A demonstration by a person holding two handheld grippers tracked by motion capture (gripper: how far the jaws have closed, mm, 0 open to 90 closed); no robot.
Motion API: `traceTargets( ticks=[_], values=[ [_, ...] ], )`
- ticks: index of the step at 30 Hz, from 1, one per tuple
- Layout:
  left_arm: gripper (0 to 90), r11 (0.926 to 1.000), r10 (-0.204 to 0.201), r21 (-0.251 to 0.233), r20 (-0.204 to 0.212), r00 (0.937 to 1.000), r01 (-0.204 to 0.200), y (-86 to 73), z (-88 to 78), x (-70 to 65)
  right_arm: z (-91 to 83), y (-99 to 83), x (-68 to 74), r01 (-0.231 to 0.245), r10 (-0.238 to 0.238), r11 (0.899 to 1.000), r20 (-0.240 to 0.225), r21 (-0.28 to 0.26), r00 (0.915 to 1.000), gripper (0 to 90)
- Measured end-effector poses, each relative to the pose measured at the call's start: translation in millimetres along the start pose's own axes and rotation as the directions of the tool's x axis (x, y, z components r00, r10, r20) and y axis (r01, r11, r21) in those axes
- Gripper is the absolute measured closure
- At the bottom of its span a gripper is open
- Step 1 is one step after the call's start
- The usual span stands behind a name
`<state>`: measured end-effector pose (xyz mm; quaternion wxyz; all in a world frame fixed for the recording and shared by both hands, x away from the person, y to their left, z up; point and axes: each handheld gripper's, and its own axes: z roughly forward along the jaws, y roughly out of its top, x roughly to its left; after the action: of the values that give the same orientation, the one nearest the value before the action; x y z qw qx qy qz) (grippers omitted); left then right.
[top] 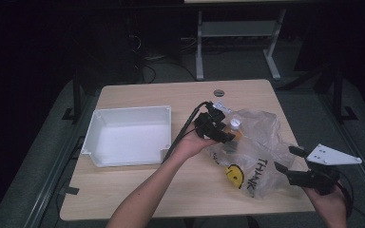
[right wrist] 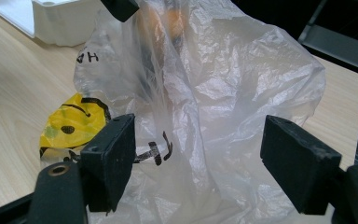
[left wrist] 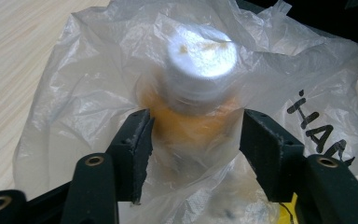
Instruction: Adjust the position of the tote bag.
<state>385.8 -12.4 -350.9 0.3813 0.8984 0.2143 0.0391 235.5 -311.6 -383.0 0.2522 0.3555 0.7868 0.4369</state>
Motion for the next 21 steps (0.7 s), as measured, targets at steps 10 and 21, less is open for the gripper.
traceTargets(
  ticks=[10, 21],
  values=[
    [51.1, 0.9999, 0.017, -0.002, -0.02, 0.9996, -0.017, 0.6, -1.2, -1.4, -0.3, -0.2, -0.3, 0.004, -0.004, 1.0, 0.003, -0.002, 1.0, 26.0],
    [62.6, 0.9991, 0.041, -0.007, -0.047, 0.998, -0.041, 1.3, -3.6, -3.6, 0.0, -0.7, 0.2, -0.003, 0.003, 1.0, 0.0, 0.005, 1.0, 25.9]
  ],
)
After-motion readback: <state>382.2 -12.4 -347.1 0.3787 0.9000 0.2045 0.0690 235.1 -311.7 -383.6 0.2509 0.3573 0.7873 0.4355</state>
